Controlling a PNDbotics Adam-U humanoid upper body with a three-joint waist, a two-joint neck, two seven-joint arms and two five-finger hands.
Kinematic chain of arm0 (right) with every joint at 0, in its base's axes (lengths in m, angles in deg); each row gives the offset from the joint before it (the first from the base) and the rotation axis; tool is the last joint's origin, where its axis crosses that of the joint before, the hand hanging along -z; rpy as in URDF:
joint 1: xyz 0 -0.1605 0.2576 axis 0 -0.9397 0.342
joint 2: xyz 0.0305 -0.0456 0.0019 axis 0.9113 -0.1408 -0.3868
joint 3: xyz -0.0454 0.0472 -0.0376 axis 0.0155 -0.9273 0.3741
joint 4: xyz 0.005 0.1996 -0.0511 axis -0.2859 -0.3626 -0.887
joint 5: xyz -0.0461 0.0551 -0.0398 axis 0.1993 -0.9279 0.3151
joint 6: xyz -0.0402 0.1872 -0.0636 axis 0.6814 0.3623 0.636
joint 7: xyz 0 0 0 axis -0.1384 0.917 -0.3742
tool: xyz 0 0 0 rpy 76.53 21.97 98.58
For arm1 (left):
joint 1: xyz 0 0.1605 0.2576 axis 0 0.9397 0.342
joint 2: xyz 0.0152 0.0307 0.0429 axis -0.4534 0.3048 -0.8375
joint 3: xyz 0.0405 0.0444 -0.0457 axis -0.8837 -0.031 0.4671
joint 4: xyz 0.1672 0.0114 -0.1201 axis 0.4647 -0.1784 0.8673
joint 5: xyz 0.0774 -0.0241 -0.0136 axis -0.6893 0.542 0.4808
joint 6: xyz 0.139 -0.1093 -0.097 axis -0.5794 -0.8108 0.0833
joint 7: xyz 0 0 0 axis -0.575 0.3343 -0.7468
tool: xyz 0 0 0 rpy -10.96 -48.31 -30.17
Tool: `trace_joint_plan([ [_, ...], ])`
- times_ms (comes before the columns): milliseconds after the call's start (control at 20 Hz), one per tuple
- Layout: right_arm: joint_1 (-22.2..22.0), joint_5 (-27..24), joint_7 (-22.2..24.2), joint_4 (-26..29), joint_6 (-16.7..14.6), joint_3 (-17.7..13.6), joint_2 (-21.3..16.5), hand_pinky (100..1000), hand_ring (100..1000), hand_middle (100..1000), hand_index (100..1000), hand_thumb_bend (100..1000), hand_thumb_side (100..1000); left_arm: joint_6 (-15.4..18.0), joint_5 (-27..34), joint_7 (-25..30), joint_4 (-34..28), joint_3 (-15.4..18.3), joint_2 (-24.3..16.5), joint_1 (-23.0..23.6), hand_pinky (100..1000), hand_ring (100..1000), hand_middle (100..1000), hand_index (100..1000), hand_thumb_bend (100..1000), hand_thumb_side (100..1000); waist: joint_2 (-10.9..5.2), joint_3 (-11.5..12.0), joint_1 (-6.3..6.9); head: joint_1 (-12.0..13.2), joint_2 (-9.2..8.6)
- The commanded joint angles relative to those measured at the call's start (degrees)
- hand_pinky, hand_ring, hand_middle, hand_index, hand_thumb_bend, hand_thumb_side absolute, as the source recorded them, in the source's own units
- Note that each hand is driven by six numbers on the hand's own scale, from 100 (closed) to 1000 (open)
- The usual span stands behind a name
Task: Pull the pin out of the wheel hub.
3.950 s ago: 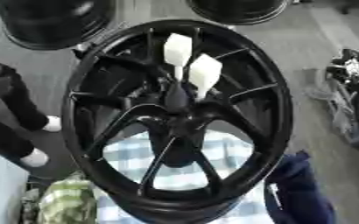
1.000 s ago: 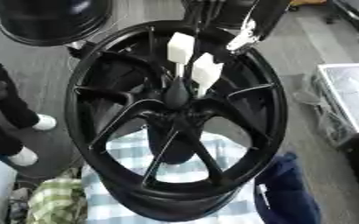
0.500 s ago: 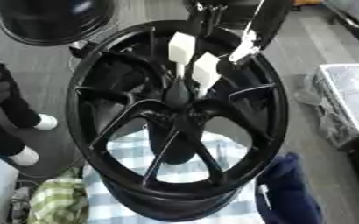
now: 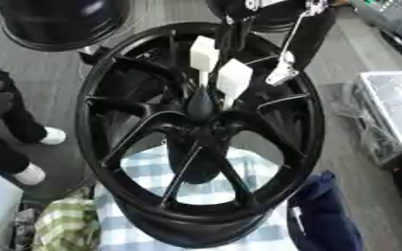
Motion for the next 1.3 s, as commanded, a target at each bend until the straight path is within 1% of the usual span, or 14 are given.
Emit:
trace_joint_plan([
  [50,0.52,0.24,-0.72,1.17,-0.41,-0.95,-1.99,806,709,724,810,450,254,0.07,-0.14,0.20,-0.87,0.17,-0.72,-0.55,770,689,676,708,100,831,-0.72,0.03,0.25,0.20,0.32],
  [450,-0.19,1.63,-2.94,1.77,-1.67,-1.35,-1.99,822,759,743,821,433,198,-0.02,-0.13,0.30,-0.88,0.09,-0.48,-0.57,771,690,676,708,100,834,-0.46,0.15,0.35,-0.12,0.32],
  [600,-0.50,2.14,-3.57,1.52,-2.04,-1.23,-1.81,820,754,739,816,435,202,-0.07,-0.14,0.30,-0.88,0.11,-0.39,-0.51,771,690,676,708,100,835,-0.31,0.29,0.34,-0.25,0.32],
  [1300,-1.52,2.69,-3.81,-0.04,-2.73,-1.10,-1.25,823,754,727,804,438,204,-0.18,-0.04,0.28,-1.02,0.18,-0.21,-0.70,773,691,678,707,100,836,0.35,0.70,0.46,-0.50,0.32],
])
